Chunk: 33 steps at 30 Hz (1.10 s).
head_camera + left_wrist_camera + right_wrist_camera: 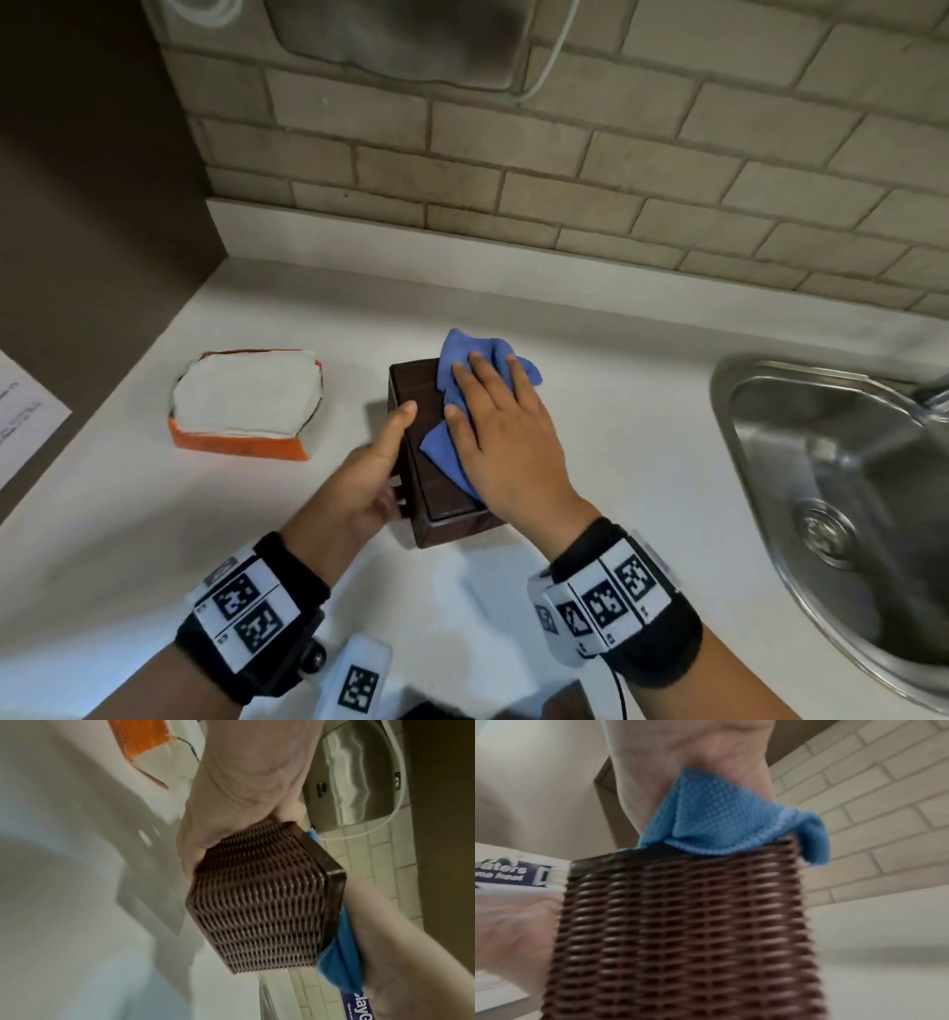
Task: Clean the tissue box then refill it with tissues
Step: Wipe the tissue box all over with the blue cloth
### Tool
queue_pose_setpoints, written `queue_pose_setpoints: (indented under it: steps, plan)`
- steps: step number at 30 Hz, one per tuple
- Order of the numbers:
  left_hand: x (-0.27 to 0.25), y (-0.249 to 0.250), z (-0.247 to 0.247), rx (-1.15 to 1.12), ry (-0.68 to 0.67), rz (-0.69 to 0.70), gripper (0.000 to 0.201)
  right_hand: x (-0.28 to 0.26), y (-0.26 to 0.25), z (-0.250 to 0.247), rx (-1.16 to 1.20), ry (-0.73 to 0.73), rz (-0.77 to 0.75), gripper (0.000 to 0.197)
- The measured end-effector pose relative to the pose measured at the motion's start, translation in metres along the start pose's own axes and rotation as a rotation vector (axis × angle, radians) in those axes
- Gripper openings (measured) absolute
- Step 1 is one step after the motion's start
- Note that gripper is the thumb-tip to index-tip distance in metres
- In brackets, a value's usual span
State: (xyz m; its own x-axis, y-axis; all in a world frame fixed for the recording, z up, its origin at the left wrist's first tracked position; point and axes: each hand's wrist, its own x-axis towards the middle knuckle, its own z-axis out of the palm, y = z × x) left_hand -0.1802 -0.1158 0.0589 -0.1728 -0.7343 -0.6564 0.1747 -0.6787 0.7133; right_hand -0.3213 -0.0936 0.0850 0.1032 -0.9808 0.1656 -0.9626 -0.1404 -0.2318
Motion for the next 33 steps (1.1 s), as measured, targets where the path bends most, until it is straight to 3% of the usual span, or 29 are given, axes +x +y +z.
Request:
queue_pose_setpoints:
  steps: [5, 9, 12, 17, 22, 25, 27, 30, 33]
  plan:
    - [0.006, 0.003, -0.014, 0.015, -0.033, 0.005, 0.074, -0.024, 0.002, -0.001, 0.279, -0.017, 0.130, 0.068]
    - [0.012, 0.002, -0.020, 0.020, -0.126, 0.008, 0.107, -0.036, 0.010, -0.011, 0.554, 0.022, 0.196, 0.063]
    - [0.016, -0.001, -0.018, 0.011, -0.156, -0.017, 0.113, -0.036, 0.021, -0.011, 0.650, 0.065, 0.238, 0.058]
    - [0.006, 0.002, -0.007, 0.037, -0.131, -0.014, 0.095, -0.035, 0.024, -0.013, 0.691, 0.047, 0.247, 0.057]
    - [-0.008, 0.015, 0.000, 0.110, -0.099, 0.023, 0.086, -0.041, 0.009, -0.009, 0.120, 0.057, 0.080, 0.055]
    - [-0.014, 0.017, 0.002, 0.148, -0.081, 0.008, 0.066, -0.036, 0.012, -0.006, 0.015, 0.031, -0.003, 0.056]
    - [-0.014, 0.015, 0.002, 0.152, -0.075, 0.010, 0.057, -0.029, 0.018, -0.006, 0.075, 0.020, -0.021, 0.058]
    - [-0.016, 0.013, 0.002, 0.143, -0.077, 0.022, 0.051, -0.024, 0.025, -0.011, 0.419, 0.042, 0.080, 0.055]
    - [-0.013, 0.012, -0.002, 0.111, -0.093, 0.027, 0.058, -0.025, 0.023, -0.018, 0.661, 0.017, 0.155, 0.058]
